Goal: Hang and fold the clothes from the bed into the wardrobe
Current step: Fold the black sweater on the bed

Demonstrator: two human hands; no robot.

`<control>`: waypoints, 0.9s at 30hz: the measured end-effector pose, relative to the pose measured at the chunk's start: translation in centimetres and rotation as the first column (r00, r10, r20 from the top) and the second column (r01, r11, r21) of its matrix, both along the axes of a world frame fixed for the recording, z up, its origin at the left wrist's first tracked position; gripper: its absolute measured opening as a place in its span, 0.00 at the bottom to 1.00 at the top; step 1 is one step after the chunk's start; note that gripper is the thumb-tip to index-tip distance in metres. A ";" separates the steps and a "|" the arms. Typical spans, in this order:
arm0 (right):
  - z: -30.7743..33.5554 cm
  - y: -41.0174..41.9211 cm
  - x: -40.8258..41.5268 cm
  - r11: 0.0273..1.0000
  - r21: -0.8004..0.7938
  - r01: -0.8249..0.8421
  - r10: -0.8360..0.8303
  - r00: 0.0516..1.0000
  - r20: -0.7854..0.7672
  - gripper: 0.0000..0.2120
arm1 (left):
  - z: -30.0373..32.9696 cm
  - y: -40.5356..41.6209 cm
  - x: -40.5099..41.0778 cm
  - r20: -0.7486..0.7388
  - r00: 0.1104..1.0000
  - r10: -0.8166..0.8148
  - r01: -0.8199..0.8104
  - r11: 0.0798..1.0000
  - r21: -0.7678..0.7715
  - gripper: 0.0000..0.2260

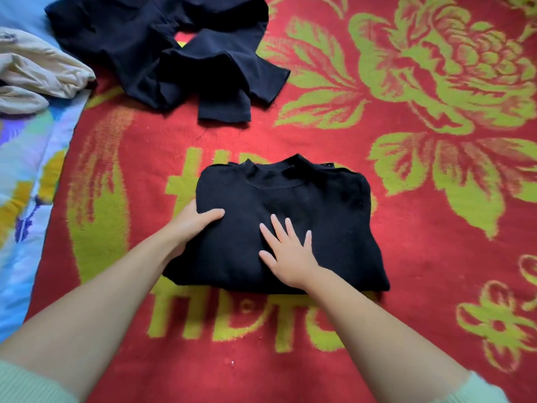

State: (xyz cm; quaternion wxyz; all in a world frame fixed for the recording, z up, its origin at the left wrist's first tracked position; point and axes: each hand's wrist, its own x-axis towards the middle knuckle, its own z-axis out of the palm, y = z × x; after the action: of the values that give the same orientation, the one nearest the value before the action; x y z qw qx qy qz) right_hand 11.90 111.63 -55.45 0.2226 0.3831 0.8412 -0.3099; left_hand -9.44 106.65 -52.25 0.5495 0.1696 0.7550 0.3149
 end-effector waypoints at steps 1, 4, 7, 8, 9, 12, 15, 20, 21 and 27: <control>0.7 0.1 0.6 0.988 -0.126 0.093 -0.101 0.993 -0.058 0.26 | 1.4 0.7 0.6 0.034 0.998 -0.044 0.044 0.999 0.025 0.16; 3.5 0.7 2.3 0.675 -0.583 0.451 -0.654 0.732 -0.191 0.21 | 6.0 3.2 3.9 0.076 0.946 -0.315 0.304 0.943 0.133 0.22; 6.1 2.0 5.8 0.185 -0.780 0.598 -0.982 0.144 -0.123 0.16 | 8.5 6.9 10.2 -0.185 0.811 -0.555 0.578 0.809 0.106 0.30; 6.4 2.6 7.3 0.084 -0.790 0.608 -0.991 -0.029 -0.127 0.17 | 8.4 8.1 12.6 -0.266 0.781 -0.565 0.601 0.795 0.078 0.35; 6.6 3.2 8.8 0.015 -0.783 0.622 -0.973 -0.171 -0.154 0.18 | 7.9 9.2 14.9 -0.314 0.772 -0.553 0.599 0.798 0.067 0.37; 7.1 4.6 12.7 -0.024 -0.659 0.752 -0.895 -0.310 -0.320 0.18 | 5.0 10.8 21.2 -0.237 0.792 -0.563 0.593 0.801 0.080 0.38; 7.1 5.0 15.1 0.168 -0.370 0.914 -0.877 -0.033 -0.480 0.19 | 2.3 10.1 23.3 -0.187 0.739 -0.648 0.671 0.732 0.118 0.31; 6.7 2.5 11.9 0.745 0.057 0.664 -0.587 0.694 -0.417 0.27 | 0.2 8.8 15.6 -0.794 0.455 -0.404 0.782 0.608 0.139 0.30; 6.4 1.5 10.5 0.819 0.105 0.564 -0.513 0.803 -0.304 0.30 | -0.4 9.1 13.4 -0.843 0.361 -0.398 0.797 0.601 0.057 0.31; 0.9 0.1 8.2 0.852 0.232 0.469 -0.472 0.881 -0.046 0.31 | -1.4 13.1 10.0 -0.133 0.976 -0.174 0.165 0.983 -0.075 0.27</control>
State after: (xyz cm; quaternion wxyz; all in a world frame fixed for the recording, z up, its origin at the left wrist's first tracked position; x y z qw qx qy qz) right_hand 20.08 111.73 -54.60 0.0982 0.6025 0.7514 -0.2503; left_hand 0.56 119.75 -53.63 0.5254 0.2374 0.7840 0.2301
